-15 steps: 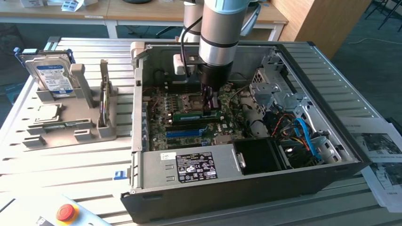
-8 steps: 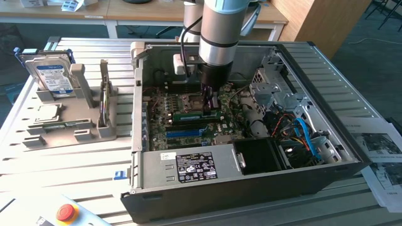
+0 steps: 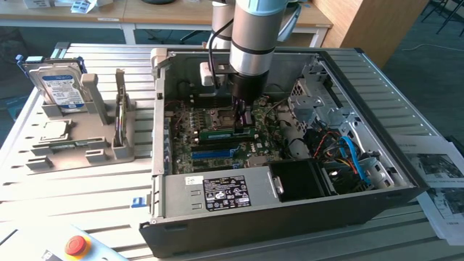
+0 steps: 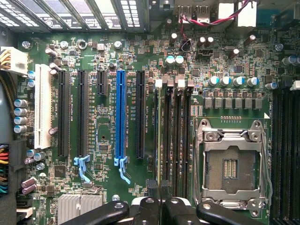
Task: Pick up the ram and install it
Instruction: 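Insert the ram into the slot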
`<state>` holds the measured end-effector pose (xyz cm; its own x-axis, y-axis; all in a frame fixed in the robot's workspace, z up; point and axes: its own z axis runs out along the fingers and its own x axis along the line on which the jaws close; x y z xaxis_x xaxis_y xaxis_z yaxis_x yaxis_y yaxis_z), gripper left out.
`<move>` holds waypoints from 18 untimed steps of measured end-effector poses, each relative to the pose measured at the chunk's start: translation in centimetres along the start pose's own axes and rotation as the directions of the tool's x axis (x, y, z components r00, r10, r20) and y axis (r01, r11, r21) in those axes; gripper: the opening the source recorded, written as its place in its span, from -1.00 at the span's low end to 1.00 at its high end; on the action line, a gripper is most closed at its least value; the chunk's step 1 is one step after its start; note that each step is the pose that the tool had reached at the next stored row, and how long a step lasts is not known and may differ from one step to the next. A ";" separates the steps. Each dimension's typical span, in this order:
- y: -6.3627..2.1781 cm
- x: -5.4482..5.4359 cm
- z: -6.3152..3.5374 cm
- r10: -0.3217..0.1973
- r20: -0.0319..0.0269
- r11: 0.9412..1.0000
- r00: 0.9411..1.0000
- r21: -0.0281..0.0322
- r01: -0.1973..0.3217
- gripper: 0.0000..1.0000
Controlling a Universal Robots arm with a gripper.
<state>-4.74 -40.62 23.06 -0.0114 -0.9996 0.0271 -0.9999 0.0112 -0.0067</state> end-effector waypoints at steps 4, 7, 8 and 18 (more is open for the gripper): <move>0.01 0.0 0.00 0.000 0.000 1.000 1.000 0.000 0.000 -0.76; 0.01 0.0 0.00 0.000 0.000 1.000 1.000 0.000 0.000 -0.76; 0.01 0.0 0.00 0.000 0.000 1.000 1.000 0.000 0.000 -0.76; 0.01 0.0 0.20 0.000 0.000 1.000 1.000 0.000 0.000 -0.76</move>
<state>-4.74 -40.62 22.86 -0.0115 -0.9996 0.0271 -0.9999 0.0113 -0.0066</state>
